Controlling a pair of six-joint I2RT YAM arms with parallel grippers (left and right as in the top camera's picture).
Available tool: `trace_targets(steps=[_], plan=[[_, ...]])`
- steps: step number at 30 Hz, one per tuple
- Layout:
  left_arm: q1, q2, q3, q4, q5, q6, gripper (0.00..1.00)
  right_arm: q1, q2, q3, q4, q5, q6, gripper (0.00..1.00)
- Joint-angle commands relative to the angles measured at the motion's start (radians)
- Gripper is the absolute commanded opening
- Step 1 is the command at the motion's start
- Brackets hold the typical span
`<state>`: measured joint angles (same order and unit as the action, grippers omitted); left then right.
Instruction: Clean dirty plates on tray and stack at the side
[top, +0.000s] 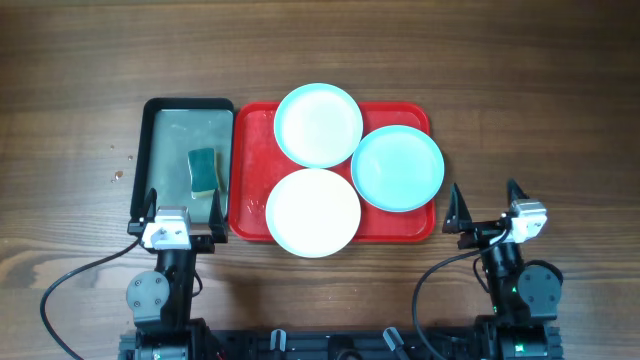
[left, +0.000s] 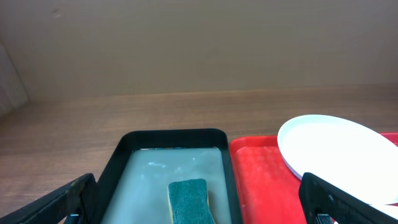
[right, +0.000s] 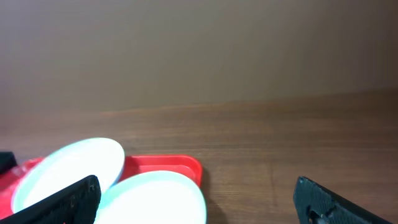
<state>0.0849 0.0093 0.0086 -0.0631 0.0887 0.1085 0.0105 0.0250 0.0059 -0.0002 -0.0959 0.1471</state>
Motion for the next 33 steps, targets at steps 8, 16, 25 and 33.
trace_targets(steps=[8,16,25,33], plan=[[-0.005,0.001,-0.003,-0.005,0.026,0.015,1.00,0.005,0.165,0.399,-0.267,-0.111,0.099,1.00],[-0.005,0.001,-0.003,-0.005,0.026,0.015,1.00,0.005,1.144,1.435,-1.010,-0.183,-0.039,1.00],[-0.005,0.001,-0.003,-0.005,0.026,0.015,1.00,0.173,1.669,1.491,-1.067,-0.347,0.007,0.04],[-0.005,0.001,-0.003,-0.005,0.026,0.015,1.00,0.404,1.825,1.480,-1.009,-0.173,0.145,0.81]])
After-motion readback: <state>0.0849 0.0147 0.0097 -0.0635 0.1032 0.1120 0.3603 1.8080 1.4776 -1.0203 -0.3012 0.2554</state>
